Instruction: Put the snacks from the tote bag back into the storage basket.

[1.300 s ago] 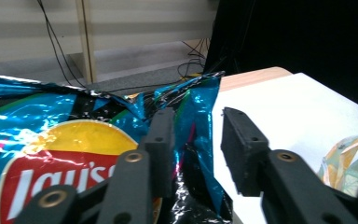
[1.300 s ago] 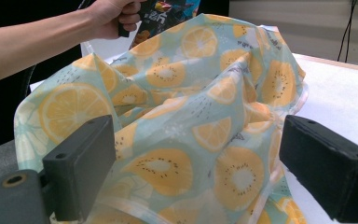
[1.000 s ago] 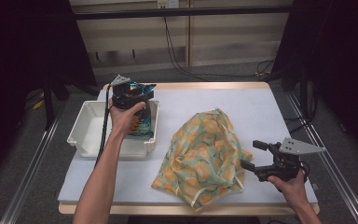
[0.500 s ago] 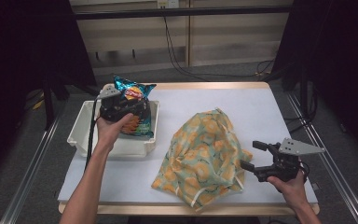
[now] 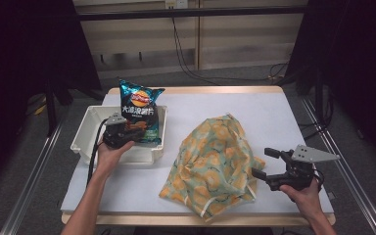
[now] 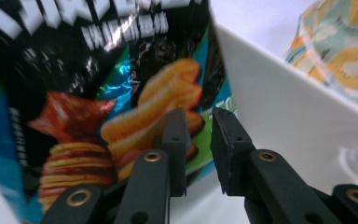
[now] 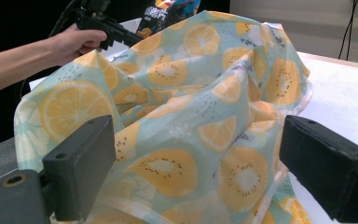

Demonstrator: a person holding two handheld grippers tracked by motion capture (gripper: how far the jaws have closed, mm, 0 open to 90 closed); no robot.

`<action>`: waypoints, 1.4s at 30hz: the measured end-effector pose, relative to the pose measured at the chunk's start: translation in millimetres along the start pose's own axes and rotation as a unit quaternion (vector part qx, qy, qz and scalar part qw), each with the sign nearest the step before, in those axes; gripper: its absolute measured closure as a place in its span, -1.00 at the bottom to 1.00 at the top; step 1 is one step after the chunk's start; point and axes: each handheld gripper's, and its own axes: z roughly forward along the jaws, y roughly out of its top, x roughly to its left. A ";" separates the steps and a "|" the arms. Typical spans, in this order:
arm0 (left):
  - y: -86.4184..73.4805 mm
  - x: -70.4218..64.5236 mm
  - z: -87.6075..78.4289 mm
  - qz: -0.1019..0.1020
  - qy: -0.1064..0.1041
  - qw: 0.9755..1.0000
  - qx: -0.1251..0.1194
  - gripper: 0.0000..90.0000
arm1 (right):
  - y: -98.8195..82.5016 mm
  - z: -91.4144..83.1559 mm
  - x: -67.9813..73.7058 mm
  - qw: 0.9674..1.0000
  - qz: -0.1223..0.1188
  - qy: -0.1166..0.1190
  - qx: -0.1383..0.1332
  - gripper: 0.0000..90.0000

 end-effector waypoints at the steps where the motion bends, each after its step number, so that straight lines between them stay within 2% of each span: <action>1: 0.4 -0.5 2.8 -0.003 -0.003 1.000 0.002 0.70 | -0.2 0.5 -0.2 1.000 0.000 0.000 0.001 -0.77; 3: 2.4 -1.5 5.7 0.004 0.000 1.000 0.010 0.66 | -0.7 0.8 -0.1 1.000 -0.002 0.001 0.001 -0.77; 4: 3.5 -2.4 7.2 0.014 0.003 1.000 0.015 0.66 | -0.6 0.7 -0.1 1.000 -0.001 0.002 0.001 -0.78; 7: 3.2 -2.9 11.5 0.012 -0.004 0.999 0.032 0.68 | -0.5 -0.3 -0.2 1.000 -0.001 0.001 0.002 -0.77; 9: 2.1 -2.6 13.4 0.016 0.001 0.999 0.040 0.68 | -0.4 -0.8 0.2 1.000 0.000 0.001 0.000 -0.78; 18: 2.8 -2.3 18.0 0.005 0.003 0.999 0.033 0.57 | -0.9 0.7 0.4 1.000 -0.002 0.001 0.002 -0.78; 20: 2.5 -4.1 16.5 0.011 0.003 0.999 0.036 0.56 | -0.8 0.4 0.3 1.000 -0.001 0.001 0.002 -0.78; 23: 2.5 -5.6 12.6 0.009 0.001 1.000 0.027 0.60 | -0.8 -0.1 0.0 1.000 -0.001 0.001 0.002 -0.78; 25: 3.4 -6.5 10.9 0.020 0.000 0.999 0.026 0.62 | -0.8 0.0 -0.1 1.000 -0.001 0.002 0.003 -0.78; 30: 5.1 -9.2 7.4 0.020 -0.009 1.000 0.018 0.64 | -1.0 0.6 0.5 1.000 -0.001 0.000 0.002 -0.78; 31: 5.2 -10.9 5.9 0.020 -0.004 1.000 0.018 0.63 | -1.0 0.5 0.5 1.000 -0.001 0.001 0.002 -0.77; 34: 5.6 -12.3 0.3 0.026 -0.014 1.000 0.007 0.61 | -1.0 0.0 0.1 1.000 -0.001 0.000 0.002 -0.78; 39: 7.8 -21.1 -13.9 0.028 -0.024 0.999 -0.019 0.43 | -0.7 -0.2 0.7 1.000 -0.002 -0.001 0.002 -0.78; 42: 7.9 -29.8 -22.9 0.026 -0.024 0.999 -0.032 0.21 | -0.1 -0.9 1.6 1.000 -0.004 -0.003 -0.001 -0.78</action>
